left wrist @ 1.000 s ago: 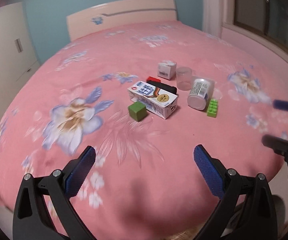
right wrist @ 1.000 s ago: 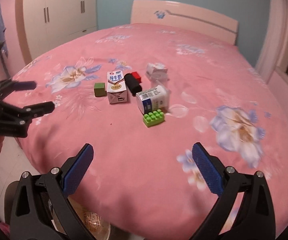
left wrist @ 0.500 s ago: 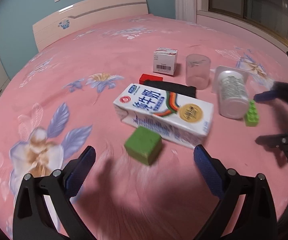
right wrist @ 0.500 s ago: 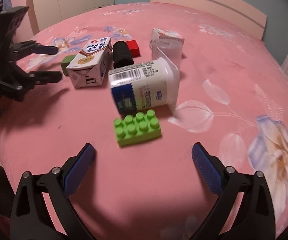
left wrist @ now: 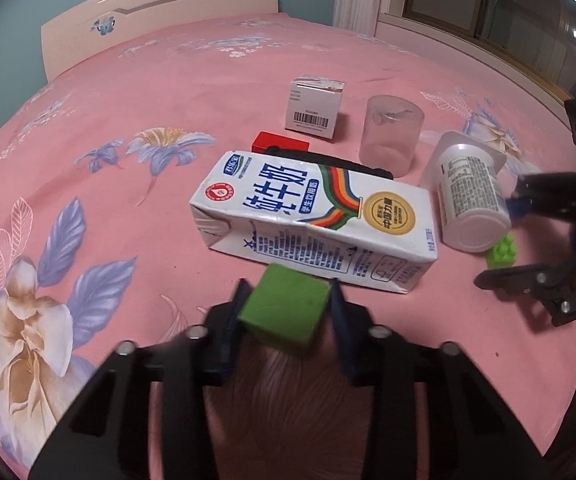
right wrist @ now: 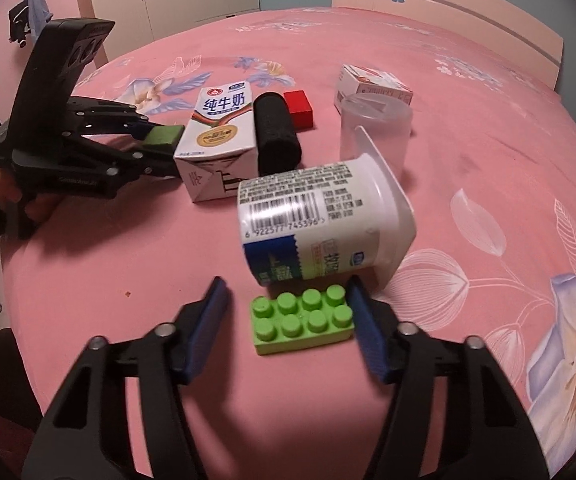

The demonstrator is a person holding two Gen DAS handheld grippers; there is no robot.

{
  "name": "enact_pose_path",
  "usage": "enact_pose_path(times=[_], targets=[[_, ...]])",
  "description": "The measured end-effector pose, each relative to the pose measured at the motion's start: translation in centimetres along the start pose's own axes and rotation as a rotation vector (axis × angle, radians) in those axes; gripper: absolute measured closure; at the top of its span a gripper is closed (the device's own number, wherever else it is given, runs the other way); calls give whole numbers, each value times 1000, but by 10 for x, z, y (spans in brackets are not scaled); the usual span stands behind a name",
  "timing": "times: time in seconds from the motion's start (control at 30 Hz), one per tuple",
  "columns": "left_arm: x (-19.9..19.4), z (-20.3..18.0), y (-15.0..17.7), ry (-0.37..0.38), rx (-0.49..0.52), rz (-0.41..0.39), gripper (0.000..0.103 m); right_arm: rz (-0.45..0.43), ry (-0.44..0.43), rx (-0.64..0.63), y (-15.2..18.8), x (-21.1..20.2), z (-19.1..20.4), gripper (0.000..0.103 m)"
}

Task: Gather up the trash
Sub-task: 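Grasp the green cube with the left gripper while the right grasps the green Lego brick, then carry the green cube and green Lego brick in both grippers over the bin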

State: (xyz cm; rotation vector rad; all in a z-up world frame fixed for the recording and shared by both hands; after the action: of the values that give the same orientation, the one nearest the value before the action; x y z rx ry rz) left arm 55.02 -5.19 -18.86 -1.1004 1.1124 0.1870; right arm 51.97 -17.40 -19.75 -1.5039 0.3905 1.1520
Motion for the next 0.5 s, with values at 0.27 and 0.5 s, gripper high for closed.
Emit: enact_pose_path(times=[0.27,0.5], targets=[[-14,-9,9,-12,-23,11,63,10,4,24,11,-14,6,58],[-64,-36,9,-121,34,29,63,-17,32,42,9,-52,17,58]])
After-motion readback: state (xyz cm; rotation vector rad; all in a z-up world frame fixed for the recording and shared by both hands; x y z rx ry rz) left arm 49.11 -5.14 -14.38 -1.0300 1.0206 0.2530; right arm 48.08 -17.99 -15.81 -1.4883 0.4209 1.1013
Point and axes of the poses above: each gripper's, at about its wrist camera, not at the fingertips, and x roughly the way its jaws point, z to its left, y to its underside, the point moved 10 cm from there along x, roughly the way its jaws point, and after that the axes turned 7 degrees about x, right-handed, at the moved point
